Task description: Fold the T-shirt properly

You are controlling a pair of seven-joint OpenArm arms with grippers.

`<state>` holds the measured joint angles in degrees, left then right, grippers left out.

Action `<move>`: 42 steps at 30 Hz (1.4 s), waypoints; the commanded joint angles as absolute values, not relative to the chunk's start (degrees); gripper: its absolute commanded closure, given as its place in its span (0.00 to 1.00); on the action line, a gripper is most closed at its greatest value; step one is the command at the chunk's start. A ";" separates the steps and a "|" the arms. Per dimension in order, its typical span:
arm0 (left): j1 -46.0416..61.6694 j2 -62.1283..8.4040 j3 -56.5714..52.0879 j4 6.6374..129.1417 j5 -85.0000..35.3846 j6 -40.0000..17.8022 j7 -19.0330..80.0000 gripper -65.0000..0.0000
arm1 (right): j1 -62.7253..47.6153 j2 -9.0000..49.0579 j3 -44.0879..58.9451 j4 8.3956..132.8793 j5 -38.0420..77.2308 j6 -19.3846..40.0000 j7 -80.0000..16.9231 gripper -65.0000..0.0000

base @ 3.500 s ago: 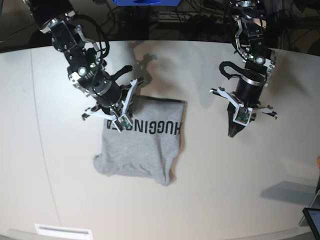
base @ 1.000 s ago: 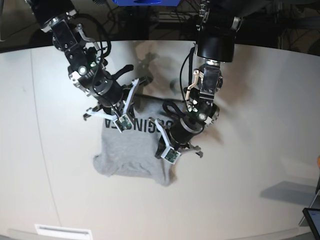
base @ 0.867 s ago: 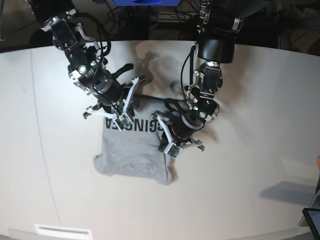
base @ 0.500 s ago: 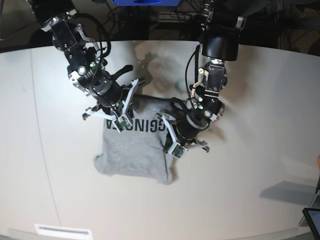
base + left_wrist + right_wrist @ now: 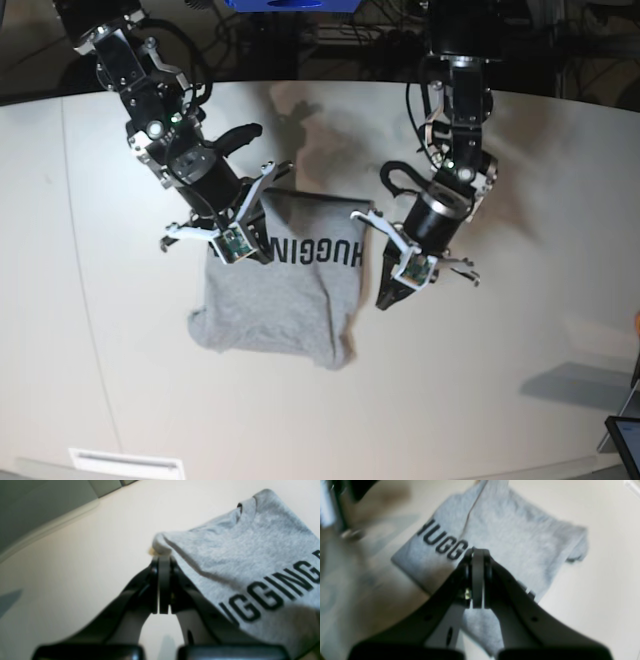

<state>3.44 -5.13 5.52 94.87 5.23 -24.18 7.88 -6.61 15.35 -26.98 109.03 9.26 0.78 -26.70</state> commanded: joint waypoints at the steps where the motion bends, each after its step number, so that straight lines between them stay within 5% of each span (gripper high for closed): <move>1: 4.18 -6.46 5.49 96.48 4.62 -24.13 3.82 1.00 | -6.73 15.52 -26.07 109.32 9.27 0.57 -22.81 1.00; 5: 11.91 -9.36 3.82 96.92 4.53 -23.16 -8.48 1.00 | -8.66 15.52 -24.13 107.56 9.27 0.57 -12.53 1.00; 10: 18.68 -9.36 -1.80 96.92 4.53 -16.40 -18.59 1.00 | -10.51 15.87 -23.34 105.71 9.27 0.84 -11.03 1.00; 22: 27.12 -9.27 -3.38 97.01 4.53 -16.40 -25.19 1.00 | -24.31 18.77 -19.30 104.84 0.84 0.57 9.89 1.00; 42: 43.21 -9.36 -2.95 100.26 5.05 -16.40 -32.22 1.00 | -41.10 16.84 -13.23 106.86 -4.18 0.48 13.49 1.00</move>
<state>42.85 -8.99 -2.79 98.94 5.82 -16.88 -30.39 -40.56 16.93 -13.21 105.49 -4.43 0.78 11.57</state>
